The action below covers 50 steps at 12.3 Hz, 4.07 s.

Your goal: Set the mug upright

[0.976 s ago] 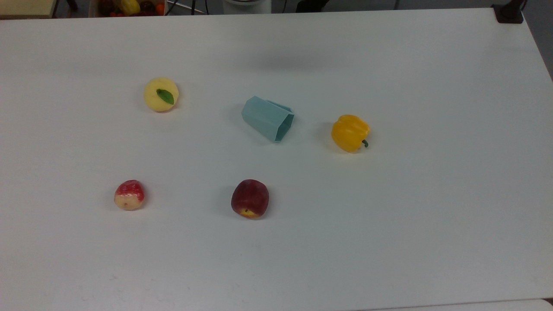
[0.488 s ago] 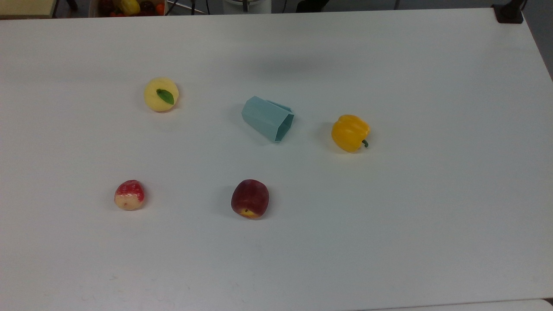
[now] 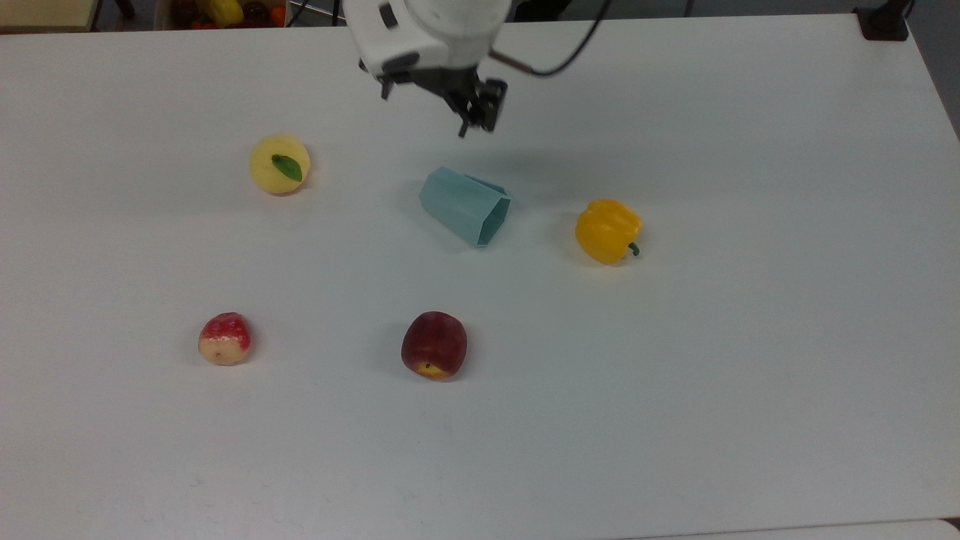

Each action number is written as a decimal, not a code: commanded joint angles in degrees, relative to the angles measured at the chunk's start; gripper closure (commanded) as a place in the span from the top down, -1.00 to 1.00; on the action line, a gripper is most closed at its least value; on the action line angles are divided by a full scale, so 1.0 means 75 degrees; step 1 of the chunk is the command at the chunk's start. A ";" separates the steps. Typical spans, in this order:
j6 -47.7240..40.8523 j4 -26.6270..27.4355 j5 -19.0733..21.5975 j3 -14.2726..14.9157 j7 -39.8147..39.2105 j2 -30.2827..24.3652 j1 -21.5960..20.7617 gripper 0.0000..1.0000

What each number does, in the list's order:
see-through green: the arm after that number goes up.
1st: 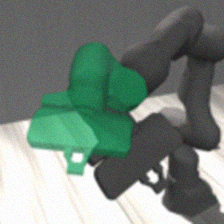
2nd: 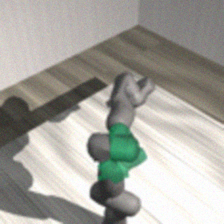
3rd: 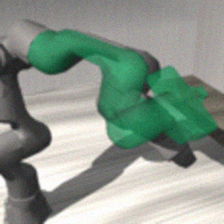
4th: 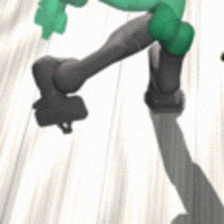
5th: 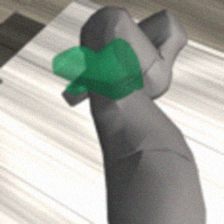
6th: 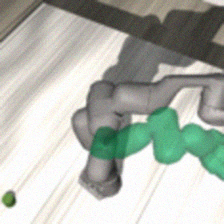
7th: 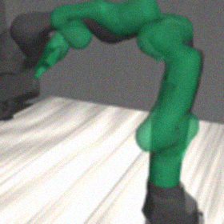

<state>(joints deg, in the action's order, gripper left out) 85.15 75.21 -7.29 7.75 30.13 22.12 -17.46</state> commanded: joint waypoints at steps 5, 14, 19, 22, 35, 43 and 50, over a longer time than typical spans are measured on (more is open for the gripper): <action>0.1220 -0.0395 -0.0458 0.0033 0.1854 0.1280 -0.0729 1.00; 0.1596 -0.0325 -0.0984 -0.0388 0.2428 0.2078 -0.0859 1.00; 0.0590 -0.0020 -0.1548 -0.0412 0.2137 0.1926 -0.0812 1.00; 0.0179 0.0237 -0.1664 -0.0412 0.1819 0.1808 -0.0801 0.97; 0.0154 0.0906 -0.2005 -0.0424 0.0285 0.1293 -0.0590 -1.00; 0.1322 0.2097 0.0091 -0.0669 -0.3343 -0.0861 0.0697 -1.00; 0.4605 0.4677 0.1148 -0.0705 -0.7798 -0.2141 0.1730 -1.00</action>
<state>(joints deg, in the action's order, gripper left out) 111.97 100.27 -0.40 3.32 -17.16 12.48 -6.75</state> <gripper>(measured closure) 0.907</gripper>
